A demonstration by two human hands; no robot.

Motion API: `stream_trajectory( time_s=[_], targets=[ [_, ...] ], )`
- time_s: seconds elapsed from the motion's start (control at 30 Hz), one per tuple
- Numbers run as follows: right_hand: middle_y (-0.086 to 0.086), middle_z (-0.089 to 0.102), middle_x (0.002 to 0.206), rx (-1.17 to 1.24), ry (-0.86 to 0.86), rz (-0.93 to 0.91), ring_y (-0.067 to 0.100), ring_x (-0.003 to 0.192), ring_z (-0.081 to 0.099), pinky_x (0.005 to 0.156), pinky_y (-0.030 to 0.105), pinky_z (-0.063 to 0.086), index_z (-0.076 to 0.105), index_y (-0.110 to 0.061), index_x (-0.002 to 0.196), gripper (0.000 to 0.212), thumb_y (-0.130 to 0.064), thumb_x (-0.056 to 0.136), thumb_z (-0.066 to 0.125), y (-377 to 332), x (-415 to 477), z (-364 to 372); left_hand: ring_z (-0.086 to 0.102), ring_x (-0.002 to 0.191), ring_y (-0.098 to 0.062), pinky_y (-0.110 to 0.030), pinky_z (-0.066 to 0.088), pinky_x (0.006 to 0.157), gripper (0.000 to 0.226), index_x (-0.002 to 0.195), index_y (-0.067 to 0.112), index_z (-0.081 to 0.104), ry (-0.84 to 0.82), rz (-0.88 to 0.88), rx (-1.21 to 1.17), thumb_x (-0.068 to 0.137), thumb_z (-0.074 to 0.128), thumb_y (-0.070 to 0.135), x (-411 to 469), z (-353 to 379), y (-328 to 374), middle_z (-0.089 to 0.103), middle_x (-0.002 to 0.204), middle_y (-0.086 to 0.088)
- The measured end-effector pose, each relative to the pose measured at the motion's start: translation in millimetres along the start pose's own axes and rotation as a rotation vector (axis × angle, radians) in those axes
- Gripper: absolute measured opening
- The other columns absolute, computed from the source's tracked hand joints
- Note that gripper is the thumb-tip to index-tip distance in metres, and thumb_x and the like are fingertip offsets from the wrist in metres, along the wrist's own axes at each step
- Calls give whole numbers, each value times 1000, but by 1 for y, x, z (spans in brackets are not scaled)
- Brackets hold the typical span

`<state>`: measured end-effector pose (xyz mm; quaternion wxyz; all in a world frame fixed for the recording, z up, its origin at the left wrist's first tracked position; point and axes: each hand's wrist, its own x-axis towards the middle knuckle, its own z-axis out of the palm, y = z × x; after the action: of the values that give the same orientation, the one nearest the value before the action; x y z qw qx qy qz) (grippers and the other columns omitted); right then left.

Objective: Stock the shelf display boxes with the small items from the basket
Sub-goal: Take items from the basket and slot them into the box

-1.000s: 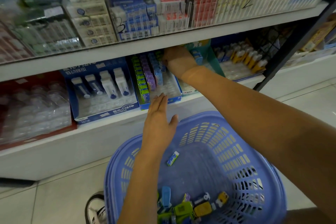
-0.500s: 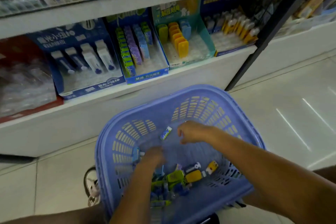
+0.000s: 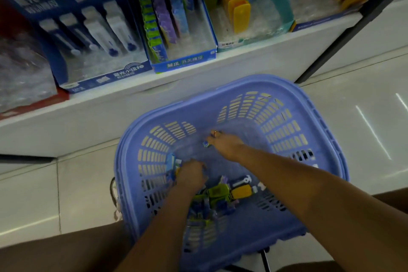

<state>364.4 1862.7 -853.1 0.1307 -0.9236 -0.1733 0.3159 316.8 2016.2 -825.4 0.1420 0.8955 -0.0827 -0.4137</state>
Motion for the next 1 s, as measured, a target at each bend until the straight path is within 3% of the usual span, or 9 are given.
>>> stream_trajectory(
  time_s=[0.13,0.2,0.3,0.37,0.43,0.53,0.77,0.9,1.0],
  targets=[
    [22,54,129,79,-56,159,36,103,55,87,42,44,49,-5,130,41,-26,103,28,4,-4,6,63,95,-31,-43,53,87,19,97,-1,71,-267,51,-3,83,68,12,-6,-1,9,68,105,-19],
    [23,55,125,103,-128,230,38,102,58,74,39,44,47,-2,130,35,-18,100,39,5,-9,1,64,96,-31,-43,54,86,20,98,-1,72,-368,76,30,83,70,13,-11,0,11,68,105,-18],
    [19,61,108,101,-234,211,35,98,61,73,34,46,58,-4,110,30,-20,85,64,7,-14,-9,64,98,-27,-37,53,87,24,102,1,72,-433,134,-53,81,73,13,-17,6,18,69,109,-13],
    [8,63,80,169,-300,242,25,74,61,69,34,53,63,-11,81,11,-20,79,69,8,-15,-18,64,97,-23,-35,53,85,27,104,3,72,-467,159,-122,79,75,12,-20,9,27,70,108,-14],
    [1,57,63,227,-320,287,18,59,54,58,27,47,58,-15,66,17,-21,79,68,9,-17,-26,63,92,-17,-27,49,77,29,106,4,72,-499,219,-111,78,75,11,-22,14,36,70,108,-13],
    [4,54,56,245,-323,280,19,55,51,62,29,44,54,-12,54,31,-21,81,67,11,-26,-38,62,98,-20,-23,44,75,31,109,4,71,-499,280,-17,80,74,12,-23,19,42,69,112,-11],
    [8,57,61,391,-301,274,15,54,53,56,25,45,56,-6,64,26,-18,85,67,11,-67,-80,64,78,-29,-41,55,78,26,84,-1,71,-336,296,168,78,74,24,-25,22,57,69,85,-17],
    [5,58,70,727,-222,264,14,60,56,56,22,47,57,-9,78,18,-20,89,66,14,-102,-104,65,92,-31,-36,51,76,29,96,2,72,-290,334,252,78,74,23,-23,27,60,70,99,-15],
    [3,57,71,958,-154,244,12,59,55,56,19,49,59,-12,80,14,-17,92,60,16,-123,-115,66,89,-28,-36,52,77,31,98,2,71,-301,312,248,74,76,20,-22,31,55,70,100,-16]
  ],
)
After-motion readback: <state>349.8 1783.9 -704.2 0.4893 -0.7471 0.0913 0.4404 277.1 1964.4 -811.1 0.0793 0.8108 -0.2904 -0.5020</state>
